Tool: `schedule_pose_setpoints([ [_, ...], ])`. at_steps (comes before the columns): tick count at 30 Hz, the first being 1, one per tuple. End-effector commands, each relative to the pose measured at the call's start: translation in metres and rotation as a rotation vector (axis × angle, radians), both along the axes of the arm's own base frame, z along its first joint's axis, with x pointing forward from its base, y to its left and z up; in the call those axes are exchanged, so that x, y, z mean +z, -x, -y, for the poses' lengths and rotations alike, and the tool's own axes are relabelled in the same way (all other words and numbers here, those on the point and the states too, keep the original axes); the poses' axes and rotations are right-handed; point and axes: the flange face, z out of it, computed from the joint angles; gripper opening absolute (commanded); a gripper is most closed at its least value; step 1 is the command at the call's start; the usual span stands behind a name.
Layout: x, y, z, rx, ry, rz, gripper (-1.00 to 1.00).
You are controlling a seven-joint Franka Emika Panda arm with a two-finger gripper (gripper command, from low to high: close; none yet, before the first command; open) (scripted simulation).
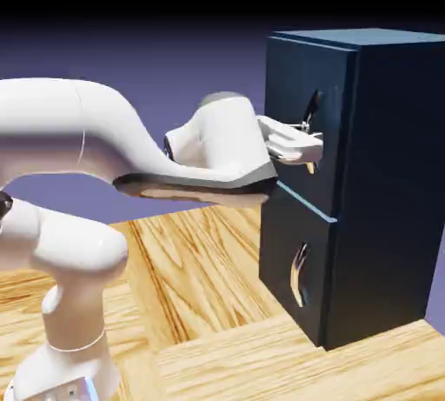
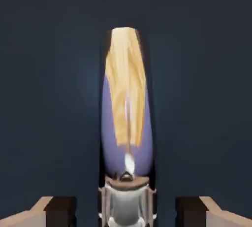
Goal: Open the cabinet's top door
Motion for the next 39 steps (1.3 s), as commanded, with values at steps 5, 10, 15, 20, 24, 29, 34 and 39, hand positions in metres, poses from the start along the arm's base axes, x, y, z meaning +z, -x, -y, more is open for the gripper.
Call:
schedule_pose_setpoints([
  [5,-0.001,-0.003,0.002,0.008,-0.003,0.000,-1.00],
  [10,-0.002,0.019,-0.014,-0.085,-0.009,-0.007,-1.00],
  [15,-0.002,0.023,-0.016,-0.108,-0.008,0.004,-1.00],
  [20,-0.002,0.037,-0.026,-0.164,-0.009,-0.007,-1.00],
  [24,-0.002,0.058,-0.044,-0.267,-0.010,-0.007,-1.00],
  [29,-0.002,0.080,-0.066,-0.383,-0.010,-0.006,-1.00],
  [34,-0.002,0.095,-0.085,-0.472,-0.010,-0.004,-1.00],
  [39,-0.002,0.104,-0.100,-0.538,-0.011,-0.006,-1.00],
])
